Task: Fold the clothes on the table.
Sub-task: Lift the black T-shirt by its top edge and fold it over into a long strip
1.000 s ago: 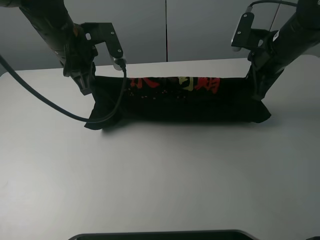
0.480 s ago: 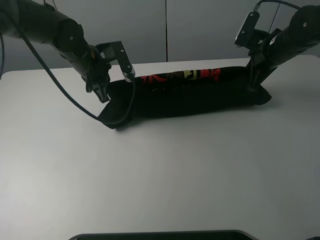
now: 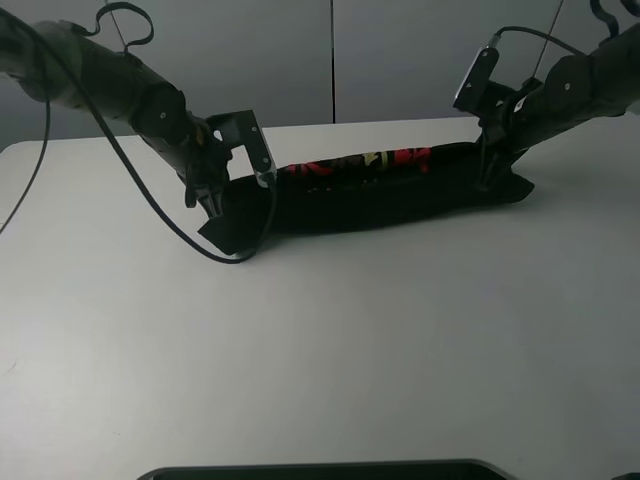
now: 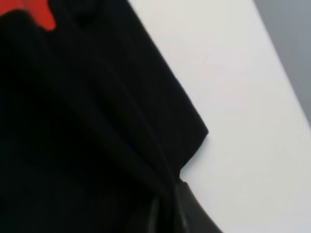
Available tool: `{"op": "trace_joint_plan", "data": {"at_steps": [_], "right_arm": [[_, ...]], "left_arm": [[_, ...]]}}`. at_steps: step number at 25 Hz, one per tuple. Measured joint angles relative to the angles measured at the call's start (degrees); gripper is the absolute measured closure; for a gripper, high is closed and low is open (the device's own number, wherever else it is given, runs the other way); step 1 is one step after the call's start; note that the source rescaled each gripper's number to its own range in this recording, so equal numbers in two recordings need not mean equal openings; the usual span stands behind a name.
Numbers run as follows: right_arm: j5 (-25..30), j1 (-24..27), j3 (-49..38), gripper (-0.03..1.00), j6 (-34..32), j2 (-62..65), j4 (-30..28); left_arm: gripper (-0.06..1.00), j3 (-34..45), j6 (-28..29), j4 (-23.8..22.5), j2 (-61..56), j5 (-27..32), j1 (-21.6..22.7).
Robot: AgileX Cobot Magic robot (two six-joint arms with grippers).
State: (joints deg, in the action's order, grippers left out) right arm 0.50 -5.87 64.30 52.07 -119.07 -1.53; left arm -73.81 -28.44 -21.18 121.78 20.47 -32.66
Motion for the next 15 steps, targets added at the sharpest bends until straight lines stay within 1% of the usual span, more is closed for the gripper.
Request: {"op": "trace_joint_plan", "data": {"at_steps": [2,5,7,8,10,11,13,15], "right_arm": [[-2.63,0.00,0.00,0.97,-0.58,-0.36,1.13],[-4.03,0.00,0.14,0.97,-0.72,-0.79,2.82],[-4.56,0.00,0.14,0.93,-0.83,-1.17,3.63],[-4.56,0.00,0.18,0.89,-0.83,-1.28,3.77],[-4.66,0.00,0.27,0.80,-0.83,-1.52,3.87],[-5.11,0.00,0.27,0.73,-0.96,-1.63,3.87],[-5.71,0.00,0.40,0.57,-1.47,-1.63,4.97],[-6.15,0.00,0.53,0.37,-1.73,-1.63,8.41]], "left_arm": [[0.94,0.00,1.00,-0.22,1.02,-0.49,0.00],[0.94,0.00,2.62,-0.48,1.27,-1.47,0.00],[0.91,0.00,2.87,-0.60,1.27,-1.69,0.00],[0.89,0.00,2.87,-0.70,1.27,-1.69,0.00],[0.82,0.00,2.98,-0.83,1.27,-1.30,0.00],[0.78,0.00,2.97,-0.94,1.27,-1.16,0.00],[0.65,0.00,2.97,-1.07,1.27,-0.65,0.00],[0.52,0.00,2.97,-1.07,1.27,-0.19,0.00]]}}
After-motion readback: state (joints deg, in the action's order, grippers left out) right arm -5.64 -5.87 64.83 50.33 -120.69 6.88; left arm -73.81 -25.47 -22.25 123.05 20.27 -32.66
